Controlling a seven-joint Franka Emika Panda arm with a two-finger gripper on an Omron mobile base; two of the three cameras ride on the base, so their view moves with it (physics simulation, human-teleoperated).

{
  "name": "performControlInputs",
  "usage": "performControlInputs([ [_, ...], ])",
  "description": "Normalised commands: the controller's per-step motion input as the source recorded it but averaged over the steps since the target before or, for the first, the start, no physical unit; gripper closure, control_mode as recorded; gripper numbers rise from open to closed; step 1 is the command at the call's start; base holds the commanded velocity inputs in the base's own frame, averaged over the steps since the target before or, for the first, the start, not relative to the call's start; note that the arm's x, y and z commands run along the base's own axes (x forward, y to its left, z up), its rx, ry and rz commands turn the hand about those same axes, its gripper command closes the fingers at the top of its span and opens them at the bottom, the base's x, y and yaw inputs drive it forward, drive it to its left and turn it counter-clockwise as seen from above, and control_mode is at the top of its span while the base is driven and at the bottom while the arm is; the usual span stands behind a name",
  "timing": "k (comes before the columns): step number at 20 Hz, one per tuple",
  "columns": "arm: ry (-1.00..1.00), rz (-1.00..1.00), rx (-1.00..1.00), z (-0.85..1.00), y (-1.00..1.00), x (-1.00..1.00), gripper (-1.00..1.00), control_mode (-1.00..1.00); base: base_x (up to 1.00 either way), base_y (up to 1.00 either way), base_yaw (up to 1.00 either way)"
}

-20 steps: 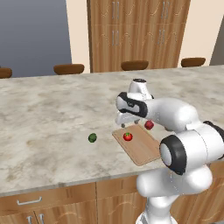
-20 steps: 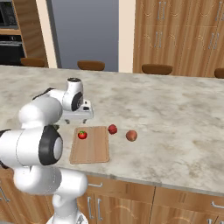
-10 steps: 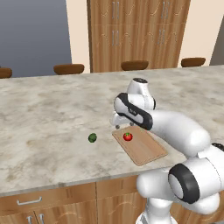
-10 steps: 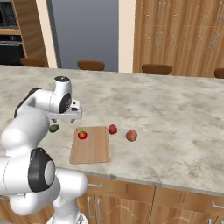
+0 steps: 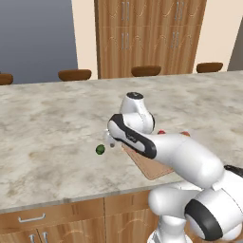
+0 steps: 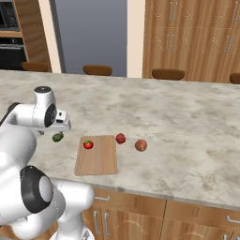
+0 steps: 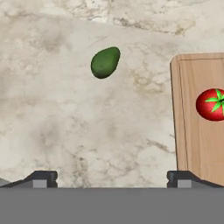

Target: Place the avocado, onion, tomato, and bell pepper on the cutting board.

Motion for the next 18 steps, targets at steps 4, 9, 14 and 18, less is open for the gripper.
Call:
performControlInputs([
  [4, 0.00, -0.20, 0.00, 0.01, 0.54, 0.04, -1.00, -1.00, 0.00, 0.00, 0.00],
  [9, 0.00, -0.19, -0.01, 0.00, 0.33, 0.13, -1.00, -1.00, 0.00, 0.00, 0.00],
  [14, 0.04, -0.15, -0.01, 0.00, 0.02, 0.32, -1.00, -1.00, 0.00, 0.00, 0.00],
  [18, 0.05, -0.01, 0.00, 0.00, 0.00, 0.36, -1.00, -1.00, 0.00, 0.00, 0.00],
])
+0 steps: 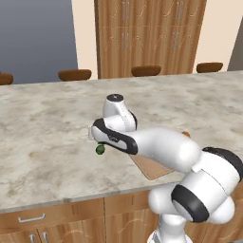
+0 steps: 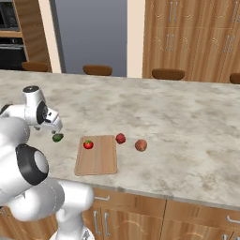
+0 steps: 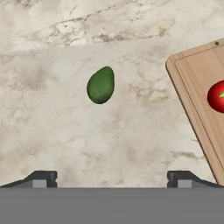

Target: Place the avocado, onion, tomato, and bell pepper on the cutting board.

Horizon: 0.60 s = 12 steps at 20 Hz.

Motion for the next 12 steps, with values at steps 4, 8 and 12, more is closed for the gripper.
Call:
performControlInputs([
  [4, 0.02, 0.00, 0.00, 0.00, 0.01, 0.33, -1.00, -1.00, 0.00, 0.00, 0.00],
  [8, 0.06, 0.00, 0.00, 0.00, 0.02, 0.37, -1.00, -1.00, 0.00, 0.00, 0.00],
  [12, 0.07, 0.00, 0.00, -0.02, 0.06, 0.33, -1.00, -1.00, 0.00, 0.00, 0.00],
])
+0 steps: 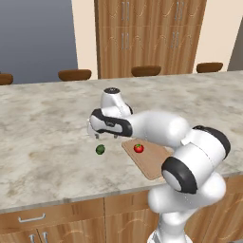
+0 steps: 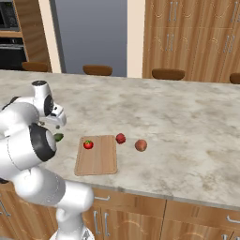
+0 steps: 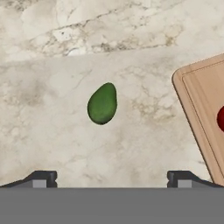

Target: Place the avocado, onion, tomato, and bell pepper on the cutting board.

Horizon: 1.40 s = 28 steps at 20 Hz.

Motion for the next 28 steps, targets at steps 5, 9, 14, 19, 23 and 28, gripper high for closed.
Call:
performControlInputs([
  [5, 0.11, 0.00, 0.00, -0.17, 0.02, 0.40, -1.00, -1.00, 0.00, 0.00, 0.00],
  [9, 0.13, 0.00, 0.00, -0.20, 0.07, 0.33, -1.00, -1.00, 0.00, 0.00, 0.00],
  [14, 0.08, 0.00, 0.00, -0.07, 0.13, 0.22, -1.00, -1.00, 0.00, 0.00, 0.00],
  [19, 0.05, 0.00, 0.00, -0.09, 0.05, 0.20, -1.00, -1.00, 0.00, 0.00, 0.00],
  [23, 0.06, 0.00, 0.00, -0.25, 0.00, 0.08, -1.00, -1.00, 0.00, 0.00, 0.00],
  [28, 0.05, 0.00, 0.00, -0.25, 0.01, 0.00, -1.00, -1.00, 0.00, 0.00, 0.00],
])
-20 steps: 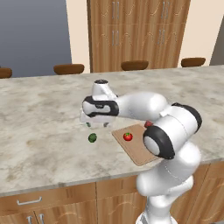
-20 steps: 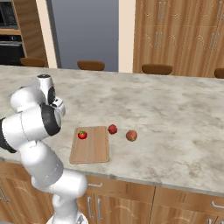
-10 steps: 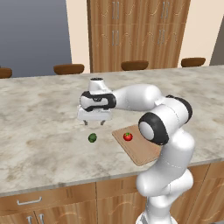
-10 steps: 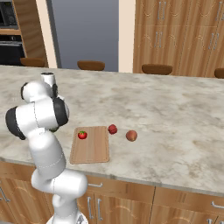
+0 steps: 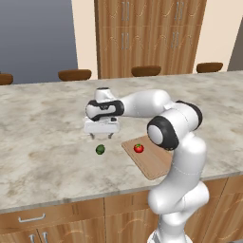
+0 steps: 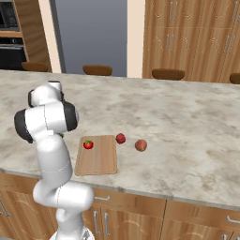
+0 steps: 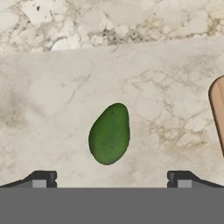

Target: Place the avocado, onion, tomato, and bell pepper on the cutting board.

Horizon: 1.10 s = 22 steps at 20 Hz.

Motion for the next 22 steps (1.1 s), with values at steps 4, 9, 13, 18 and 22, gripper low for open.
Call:
performControlInputs([
  [4, 0.05, 0.00, 0.00, -0.23, 0.00, 0.00, -1.00, -1.00, 0.00, 0.00, 0.00],
  [9, 0.05, -0.01, 0.00, -0.21, 0.00, 0.00, -1.00, -1.00, 0.00, 0.00, 0.00],
  [13, 0.06, -0.03, 0.00, -0.19, 0.00, 0.00, -1.00, -1.00, 0.00, 0.00, 0.00],
  [18, 0.06, -0.04, 0.00, -0.16, 0.02, 0.00, -1.00, -1.00, 0.00, 0.00, 0.00],
  [22, 0.06, -0.05, -0.01, -0.14, 0.09, 0.00, -1.00, -1.00, 0.00, 0.00, 0.00],
])
